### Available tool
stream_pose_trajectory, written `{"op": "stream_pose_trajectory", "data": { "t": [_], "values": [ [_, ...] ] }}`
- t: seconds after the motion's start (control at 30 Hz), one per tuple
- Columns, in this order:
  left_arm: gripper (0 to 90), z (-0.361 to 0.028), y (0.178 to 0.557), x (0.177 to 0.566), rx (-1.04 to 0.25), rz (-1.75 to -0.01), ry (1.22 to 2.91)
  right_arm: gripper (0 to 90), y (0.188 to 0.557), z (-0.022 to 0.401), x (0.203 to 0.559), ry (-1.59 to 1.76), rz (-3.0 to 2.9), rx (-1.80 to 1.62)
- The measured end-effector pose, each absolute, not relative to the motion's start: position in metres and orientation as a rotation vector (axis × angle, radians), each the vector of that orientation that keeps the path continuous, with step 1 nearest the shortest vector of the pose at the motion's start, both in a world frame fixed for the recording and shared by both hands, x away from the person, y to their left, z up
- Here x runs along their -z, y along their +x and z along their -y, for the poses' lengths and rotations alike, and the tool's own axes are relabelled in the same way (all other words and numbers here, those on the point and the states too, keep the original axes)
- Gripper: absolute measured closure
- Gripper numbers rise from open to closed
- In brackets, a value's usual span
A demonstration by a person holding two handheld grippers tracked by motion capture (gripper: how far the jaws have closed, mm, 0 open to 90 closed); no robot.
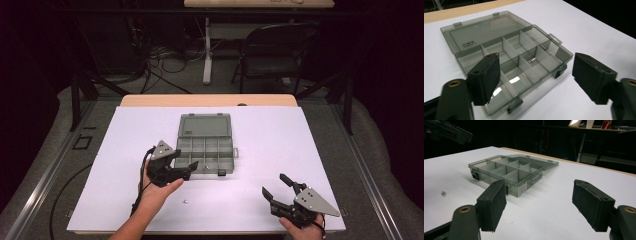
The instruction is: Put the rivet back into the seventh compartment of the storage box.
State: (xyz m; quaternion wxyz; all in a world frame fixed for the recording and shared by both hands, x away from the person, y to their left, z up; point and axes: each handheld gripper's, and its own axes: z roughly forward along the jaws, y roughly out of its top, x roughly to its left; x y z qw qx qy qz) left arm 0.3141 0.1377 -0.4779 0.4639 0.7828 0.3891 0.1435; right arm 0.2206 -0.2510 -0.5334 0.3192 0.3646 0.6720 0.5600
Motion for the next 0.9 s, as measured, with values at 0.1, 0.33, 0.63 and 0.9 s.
{"op": "stream_pose_trajectory", "data": {
  "t": [0.1, 0.33, 0.63, 0.9],
  "values": [
    [26.2, -0.145, 0.308, 0.478, -0.351, -0.96, 1.917, 26.6, 0.22, 0.251, 0.533, 0.96, -1.773, -1.469],
    [28.6, -0.158, 0.297, 0.476, -0.361, -0.974, 1.906, 26.6, 0.221, 0.25, 0.534, 0.966, -1.772, -1.465],
    [34.4, -0.168, 0.283, 0.484, -0.35, -0.983, 1.905, 26.6, 0.221, 0.25, 0.534, 0.966, -1.771, -1.465],
    [40.1, -0.171, 0.271, 0.5, -0.344, -0.982, 1.947, 26.6, 0.221, 0.249, 0.534, 0.965, -1.766, -1.473]
  ]
}}
